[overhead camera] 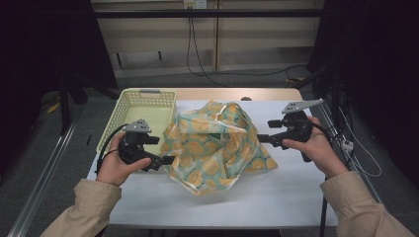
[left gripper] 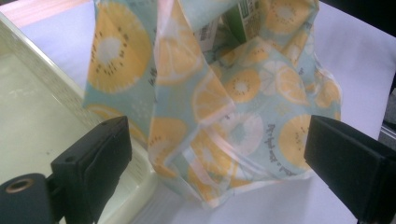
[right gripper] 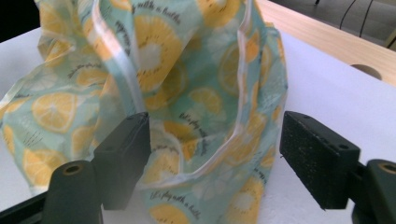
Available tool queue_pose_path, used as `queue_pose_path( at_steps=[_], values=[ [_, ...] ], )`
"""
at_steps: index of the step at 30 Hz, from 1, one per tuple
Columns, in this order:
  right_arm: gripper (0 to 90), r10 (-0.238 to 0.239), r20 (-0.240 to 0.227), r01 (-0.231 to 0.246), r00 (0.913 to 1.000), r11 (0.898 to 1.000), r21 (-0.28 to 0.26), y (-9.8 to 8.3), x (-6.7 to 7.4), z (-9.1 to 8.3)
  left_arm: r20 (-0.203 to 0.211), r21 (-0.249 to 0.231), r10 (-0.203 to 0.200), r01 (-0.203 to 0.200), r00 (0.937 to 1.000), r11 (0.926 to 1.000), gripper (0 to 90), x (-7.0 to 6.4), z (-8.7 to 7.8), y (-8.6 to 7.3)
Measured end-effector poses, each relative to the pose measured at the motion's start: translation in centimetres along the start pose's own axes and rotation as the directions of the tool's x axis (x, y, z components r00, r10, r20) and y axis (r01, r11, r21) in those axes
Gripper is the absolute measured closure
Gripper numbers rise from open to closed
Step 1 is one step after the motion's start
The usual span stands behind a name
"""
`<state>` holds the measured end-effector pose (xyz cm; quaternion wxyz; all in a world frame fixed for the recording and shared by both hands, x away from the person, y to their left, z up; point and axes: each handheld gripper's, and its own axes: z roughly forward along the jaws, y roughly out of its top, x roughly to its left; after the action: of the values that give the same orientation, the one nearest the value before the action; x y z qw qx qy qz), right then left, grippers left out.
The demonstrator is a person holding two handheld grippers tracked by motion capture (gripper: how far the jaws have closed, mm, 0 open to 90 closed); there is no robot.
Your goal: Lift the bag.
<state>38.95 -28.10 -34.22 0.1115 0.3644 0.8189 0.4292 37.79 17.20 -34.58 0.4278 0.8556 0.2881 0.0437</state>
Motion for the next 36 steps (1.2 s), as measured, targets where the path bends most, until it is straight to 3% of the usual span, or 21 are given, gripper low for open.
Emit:
queue_pose_path(
  at_steps=[6, 20, 23, 36],
  values=[
    [23.2, 0.0, 0.005, -0.001, 1.0, 1.0, 0.017, -1.8, 0.0, 0.3, 0.01, 0.0, -0.005, 0.005, 0.9999, 1.0, 7.9, -0.3, 0.3, -1.1],
    [22.1, -0.014, 0.025, 0.013, 0.9996, 0.999, 0.035, -5.0, 0.4, 0.4, -0.008, -0.012, -0.009, 0.009, 0.9999, 0.9999, 8.4, -0.8, 0.6, -3.1],
    [22.1, -0.009, 0.024, 0.008, 0.9997, 1.0, 0.026, -5.6, 0.5, 0.4, -0.014, 0.0, 0.001, -0.001, 0.9999, 1.0, 8.4, -1.0, 0.8, -3.5],
    [22.0, -0.018, 0.036, 0.016, 0.9992, 0.999, 0.046, -7.7, 0.9, 0.5, -0.004, 0.035, -0.023, 0.023, 0.9997, 0.9991, 8.4, -0.9, 2.2, -5.5]
  ],
)
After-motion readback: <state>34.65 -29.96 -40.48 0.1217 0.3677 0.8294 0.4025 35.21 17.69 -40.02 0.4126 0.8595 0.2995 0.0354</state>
